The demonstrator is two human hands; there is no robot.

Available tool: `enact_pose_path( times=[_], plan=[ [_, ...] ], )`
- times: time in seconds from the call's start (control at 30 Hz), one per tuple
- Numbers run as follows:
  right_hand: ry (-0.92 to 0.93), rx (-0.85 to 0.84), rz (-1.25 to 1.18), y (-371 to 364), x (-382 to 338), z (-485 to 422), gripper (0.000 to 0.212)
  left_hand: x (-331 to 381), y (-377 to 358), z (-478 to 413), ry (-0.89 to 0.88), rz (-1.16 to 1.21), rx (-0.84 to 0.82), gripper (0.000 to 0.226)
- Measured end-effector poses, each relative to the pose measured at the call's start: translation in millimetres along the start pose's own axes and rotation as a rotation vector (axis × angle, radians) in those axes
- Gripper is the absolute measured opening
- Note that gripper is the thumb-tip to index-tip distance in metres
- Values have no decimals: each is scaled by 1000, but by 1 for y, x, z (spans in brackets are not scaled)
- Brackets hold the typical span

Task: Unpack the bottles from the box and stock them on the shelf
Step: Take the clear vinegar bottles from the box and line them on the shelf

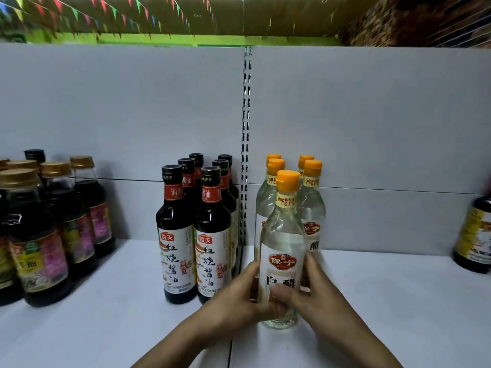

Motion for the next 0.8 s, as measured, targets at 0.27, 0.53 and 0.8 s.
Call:
enact_pose_path(
  times=[0.27,0.53,0.8],
  plan=[
    [-89,58,110,4,22,-4,65,-10,6,-7,0,-105,61,63],
    [-141,4,132,-8,24,-11,72,-24,14,-20,20,-152,110,80],
    [-140,31,147,-14,25,-22,86,-27,17,-26,-2,-114,186,83]
  ],
)
Point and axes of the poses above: each hand's wrist, its own z-axis away from the middle knuckle, its own y-axis out of the back of the hand, x = y × z, the point moved 10 cm from there along -z, towards the middle knuckle, and after that the axes turned 1 degree about -x, right-handed, at the moved point
